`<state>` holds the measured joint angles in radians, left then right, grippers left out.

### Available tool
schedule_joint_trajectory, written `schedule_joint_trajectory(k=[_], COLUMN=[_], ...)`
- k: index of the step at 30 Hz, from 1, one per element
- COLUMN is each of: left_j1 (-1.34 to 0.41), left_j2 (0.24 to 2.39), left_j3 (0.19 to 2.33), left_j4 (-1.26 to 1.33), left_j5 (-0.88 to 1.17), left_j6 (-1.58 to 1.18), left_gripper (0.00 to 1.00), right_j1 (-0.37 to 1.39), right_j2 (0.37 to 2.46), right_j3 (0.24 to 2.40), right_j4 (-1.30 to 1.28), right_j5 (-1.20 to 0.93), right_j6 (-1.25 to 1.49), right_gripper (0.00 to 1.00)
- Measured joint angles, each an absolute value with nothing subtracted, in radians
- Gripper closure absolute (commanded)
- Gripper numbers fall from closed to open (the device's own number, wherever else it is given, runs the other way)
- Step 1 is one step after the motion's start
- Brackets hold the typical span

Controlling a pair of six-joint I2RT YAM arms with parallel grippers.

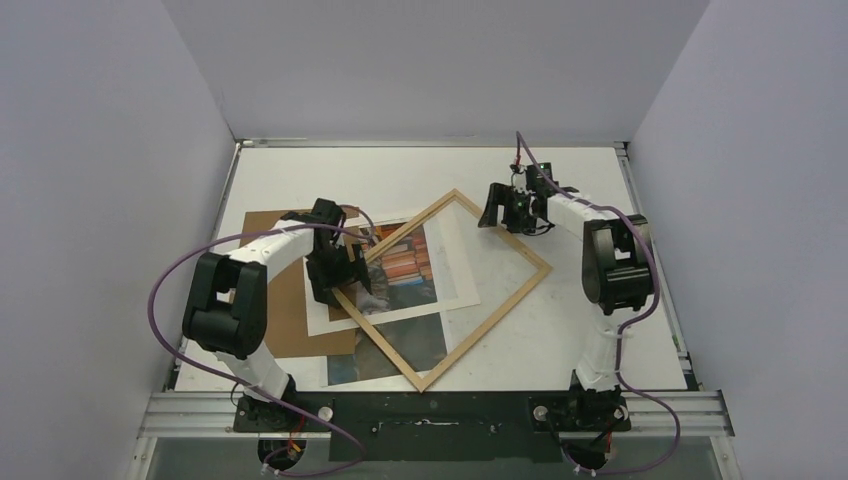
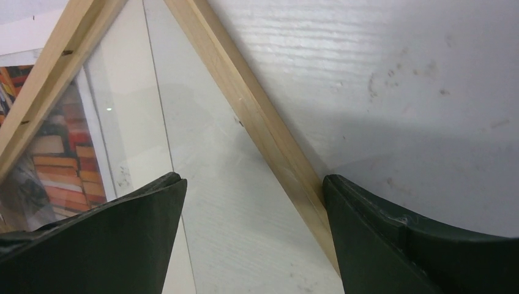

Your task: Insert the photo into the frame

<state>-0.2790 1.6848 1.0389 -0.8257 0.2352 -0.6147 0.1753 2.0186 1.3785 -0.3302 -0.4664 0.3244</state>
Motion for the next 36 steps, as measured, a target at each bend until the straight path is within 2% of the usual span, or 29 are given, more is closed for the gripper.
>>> schedule_joint_trajectory(k=[12, 17, 25, 29, 36], left_j1=[-0.224, -0.175, -0.122, -0.123, -0.123], left_j2=[1.723, 1.822, 1.974, 1.974, 1.974], left_j3=[1.204, 1.263, 1.438, 1.450, 1.450], left_j4=[-0.862, -0.817, -0.746, -0.736, -0.755], left_j5=[0.213, 0.212, 0.229, 0.241, 0.235], left_j6=[-0.535, -0.508, -0.474, -0.467, -0.461], left_gripper=[0.24, 0.25, 0.25, 0.24, 0.18], right_j1=[0.159, 0.193, 0.266, 0.269, 0.269], right_j2=[1.881, 1.850, 1.781, 1.745, 1.740], right_j3=[1.201, 1.168, 1.148, 1.164, 1.250], right_j4=[-0.312, -0.333, -0.472, -0.545, -0.611], right_j5=[-0.401, -0.334, -0.161, -0.140, -0.112], right_j6=[0.406, 0.430, 0.505, 0.516, 0.522], right_gripper=[0.17, 0.18, 0.19, 0.25, 0.26])
